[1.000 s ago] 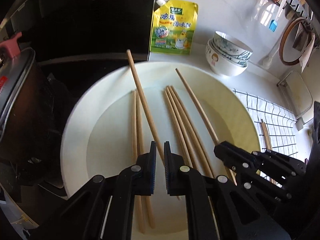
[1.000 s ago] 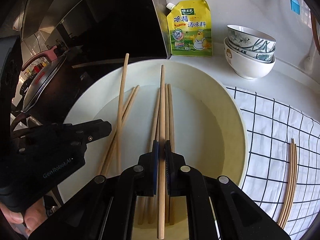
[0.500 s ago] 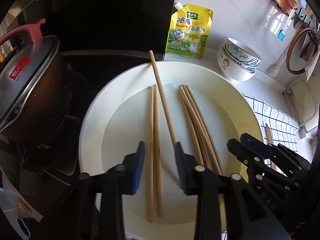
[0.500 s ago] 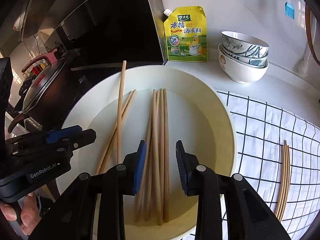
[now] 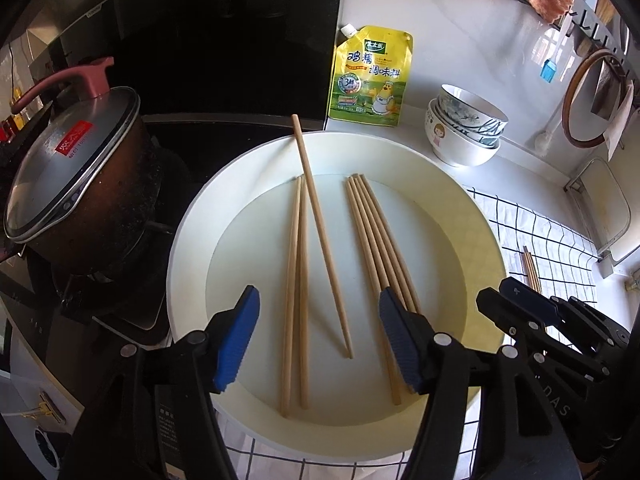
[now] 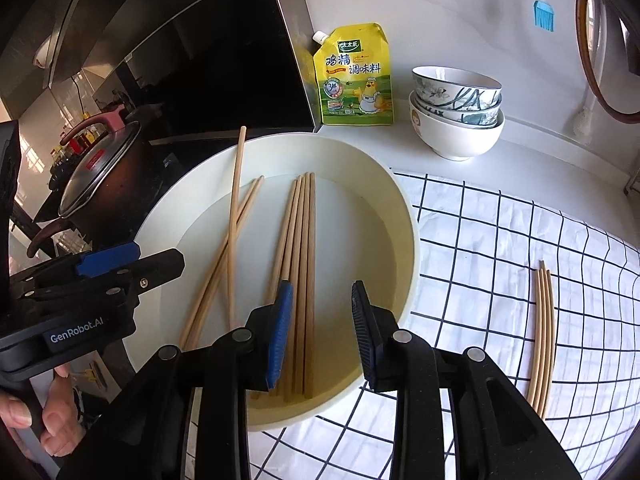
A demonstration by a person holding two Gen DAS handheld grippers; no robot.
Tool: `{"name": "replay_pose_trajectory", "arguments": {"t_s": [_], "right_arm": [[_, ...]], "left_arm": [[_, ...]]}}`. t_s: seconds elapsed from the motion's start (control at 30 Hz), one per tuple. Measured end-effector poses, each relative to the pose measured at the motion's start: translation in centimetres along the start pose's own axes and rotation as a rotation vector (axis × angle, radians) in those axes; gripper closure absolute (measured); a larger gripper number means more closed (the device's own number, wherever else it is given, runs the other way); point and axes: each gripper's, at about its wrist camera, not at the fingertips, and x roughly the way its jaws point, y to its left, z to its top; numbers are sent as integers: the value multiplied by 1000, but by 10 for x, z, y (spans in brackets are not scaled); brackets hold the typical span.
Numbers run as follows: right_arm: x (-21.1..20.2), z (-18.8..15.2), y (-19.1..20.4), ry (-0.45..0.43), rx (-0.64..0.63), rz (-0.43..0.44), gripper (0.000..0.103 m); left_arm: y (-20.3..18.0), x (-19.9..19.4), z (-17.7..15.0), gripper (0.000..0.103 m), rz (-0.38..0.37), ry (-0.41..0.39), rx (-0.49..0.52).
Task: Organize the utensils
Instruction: 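Move both open grippers back over the remaining chopsticks on the cloth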
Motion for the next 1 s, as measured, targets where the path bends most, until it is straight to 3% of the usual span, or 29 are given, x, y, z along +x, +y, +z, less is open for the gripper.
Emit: {"name": "replay_pose_trajectory", "arguments": {"t_s": [0.4,1.0], "right_arm": [[-34,-25,-30,0,11,-10,74],[-98,-64,-126,-34,111,-115,73]], "left_arm": [[-44,-16,-14,42,-22,-4,27],[-142,-27,-33,39,-97,-1,123]]}}
